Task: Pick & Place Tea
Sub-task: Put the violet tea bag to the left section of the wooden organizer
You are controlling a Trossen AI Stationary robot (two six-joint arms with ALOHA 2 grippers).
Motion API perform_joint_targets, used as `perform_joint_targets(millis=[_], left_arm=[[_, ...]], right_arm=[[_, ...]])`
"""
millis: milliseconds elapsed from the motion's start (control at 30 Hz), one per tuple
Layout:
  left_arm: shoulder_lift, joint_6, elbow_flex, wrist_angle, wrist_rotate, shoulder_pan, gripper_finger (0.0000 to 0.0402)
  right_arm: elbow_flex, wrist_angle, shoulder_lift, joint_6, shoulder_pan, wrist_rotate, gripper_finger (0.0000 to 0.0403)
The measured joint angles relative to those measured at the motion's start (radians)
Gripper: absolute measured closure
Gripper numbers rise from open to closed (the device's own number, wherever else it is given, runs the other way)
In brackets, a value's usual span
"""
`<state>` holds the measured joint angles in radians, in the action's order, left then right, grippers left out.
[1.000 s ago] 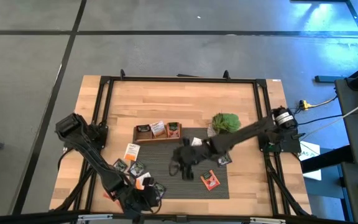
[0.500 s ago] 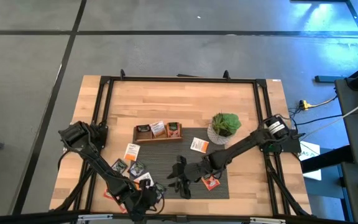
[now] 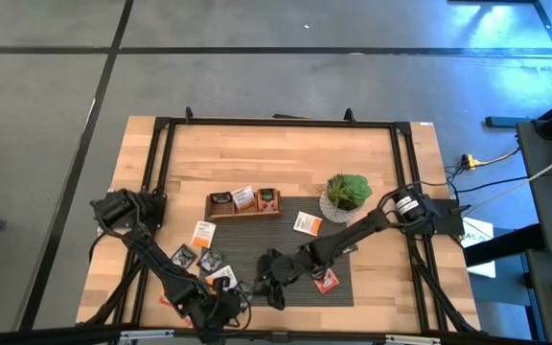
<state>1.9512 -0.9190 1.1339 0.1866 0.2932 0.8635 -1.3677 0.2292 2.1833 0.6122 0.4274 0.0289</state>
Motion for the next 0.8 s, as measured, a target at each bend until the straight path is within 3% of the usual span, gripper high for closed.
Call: perform_joint_targets(millis=[267,800], left_arm=[[-0.014,-0.014,0.002,-0.01,0.029,0.005,0.0392],[-0.023,-0.116,-0.034,0.049,0.065,-0.013,0.0392]], right_arm=[[-0.075,-0.002,0.072,0.009,0.0,0.001,0.0177],[-0.139,-0.075,0.132,0.08,-0.008,-0.007,0.0218]])
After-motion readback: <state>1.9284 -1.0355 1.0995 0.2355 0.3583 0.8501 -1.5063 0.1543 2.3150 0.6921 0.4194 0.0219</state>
